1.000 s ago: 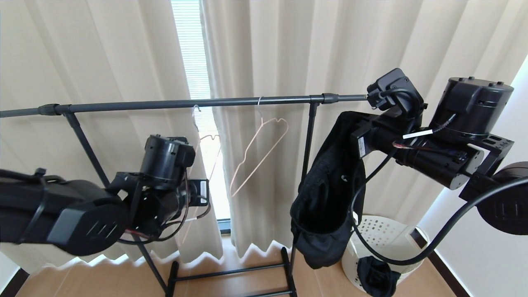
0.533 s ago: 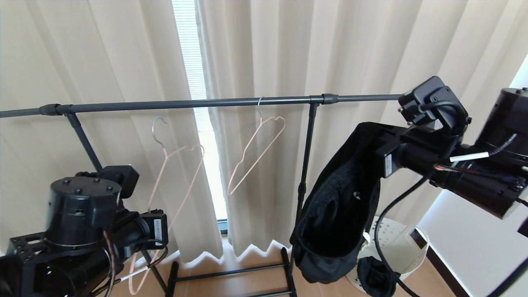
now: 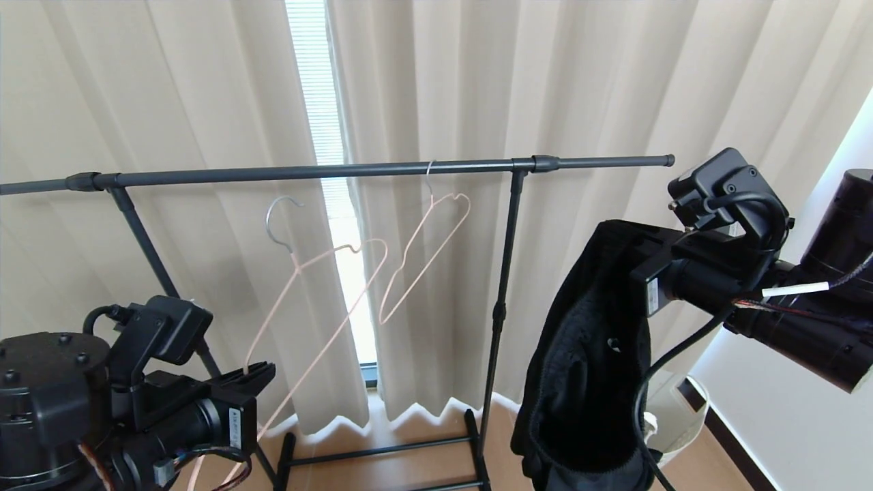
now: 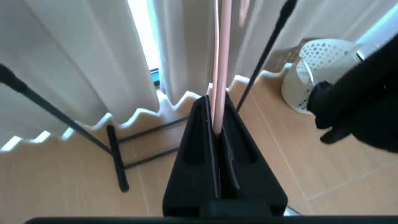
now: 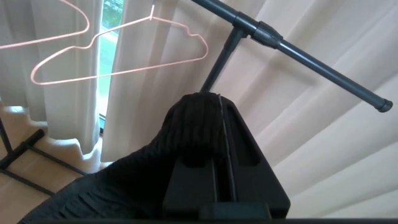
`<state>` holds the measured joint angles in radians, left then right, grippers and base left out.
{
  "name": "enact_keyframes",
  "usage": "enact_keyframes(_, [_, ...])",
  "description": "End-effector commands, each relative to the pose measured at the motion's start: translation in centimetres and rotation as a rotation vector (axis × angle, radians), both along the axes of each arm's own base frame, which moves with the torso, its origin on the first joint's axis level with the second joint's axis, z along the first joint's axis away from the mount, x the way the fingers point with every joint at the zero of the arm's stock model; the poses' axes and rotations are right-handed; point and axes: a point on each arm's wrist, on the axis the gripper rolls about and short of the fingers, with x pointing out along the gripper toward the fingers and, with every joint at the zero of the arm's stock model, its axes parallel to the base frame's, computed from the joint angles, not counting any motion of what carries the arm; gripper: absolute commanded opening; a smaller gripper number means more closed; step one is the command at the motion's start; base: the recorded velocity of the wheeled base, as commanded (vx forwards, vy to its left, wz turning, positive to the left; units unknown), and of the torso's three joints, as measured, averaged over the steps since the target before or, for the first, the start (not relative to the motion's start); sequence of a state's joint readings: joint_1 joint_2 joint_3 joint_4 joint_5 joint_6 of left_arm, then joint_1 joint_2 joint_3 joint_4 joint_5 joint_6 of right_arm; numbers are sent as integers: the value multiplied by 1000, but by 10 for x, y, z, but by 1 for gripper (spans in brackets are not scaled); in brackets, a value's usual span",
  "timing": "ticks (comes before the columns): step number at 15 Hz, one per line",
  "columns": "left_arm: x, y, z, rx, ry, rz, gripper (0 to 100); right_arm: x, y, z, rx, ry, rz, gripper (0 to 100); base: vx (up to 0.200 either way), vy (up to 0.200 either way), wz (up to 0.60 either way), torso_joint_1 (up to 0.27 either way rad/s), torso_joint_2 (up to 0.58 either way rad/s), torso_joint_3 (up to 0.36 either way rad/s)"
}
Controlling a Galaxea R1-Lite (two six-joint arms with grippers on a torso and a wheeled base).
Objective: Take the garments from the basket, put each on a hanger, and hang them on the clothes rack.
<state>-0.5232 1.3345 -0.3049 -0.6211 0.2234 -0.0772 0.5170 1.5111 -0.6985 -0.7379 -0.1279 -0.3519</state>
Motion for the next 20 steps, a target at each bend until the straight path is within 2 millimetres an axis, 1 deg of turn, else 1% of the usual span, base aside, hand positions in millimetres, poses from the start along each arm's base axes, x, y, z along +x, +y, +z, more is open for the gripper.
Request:
enact_keyframes(1, [0, -1, 10, -22, -42, -43, 0, 10, 6, -6, -11, 21, 0, 0, 0, 0, 0, 0, 0, 0])
enact_keyframes(4, [8, -6, 27, -77, -129, -88, 0, 12, 7, -7, -15, 24, -2, 0, 0, 0, 0, 0, 0, 0])
enact_keyframes(6, [9, -8, 28, -101, -149, -136, 0, 17, 9, -8, -16, 25, -4, 0, 0, 0, 0, 0, 0, 0])
enact_keyframes(8, [7, -13, 21, -125, -125, -243, 0, 29, 13, -13, -23, 40, -18, 0, 0, 0, 0, 0, 0, 0])
enact_keyframes(10, [10, -16, 15, -139, -126, -281, 0, 39, 12, -19, -33, 54, -55, 0, 0, 0, 0, 0, 0, 0])
enact_keyframes(12, [14, -20, 1, -160, -139, -333, 0, 49, 12, -25, -45, 69, -100, 0, 0, 0, 0, 0, 0, 0])
enact_keyframes(14, [18, -22, -7, -183, -168, -375, 0, 57, 10, -27, -50, 73, -131, 0, 0, 0, 0, 0, 0, 0])
enact_keyframes(15, [21, -24, -15, -160, -168, -384, 0, 60, 10, -29, -53, 77, -155, 0, 0, 0, 0, 0, 0, 0])
enact_keyframes(17, [17, -22, -21, -140, -193, -399, 0, 63, 9, -27, -53, 68, -183, 0, 0, 0, 0, 0, 0, 0])
enact_keyframes(20, [7, -28, -21, -154, -209, -443, 0, 67, 9, -27, -57, 64, -230, 0, 0, 0, 0, 0, 0, 0])
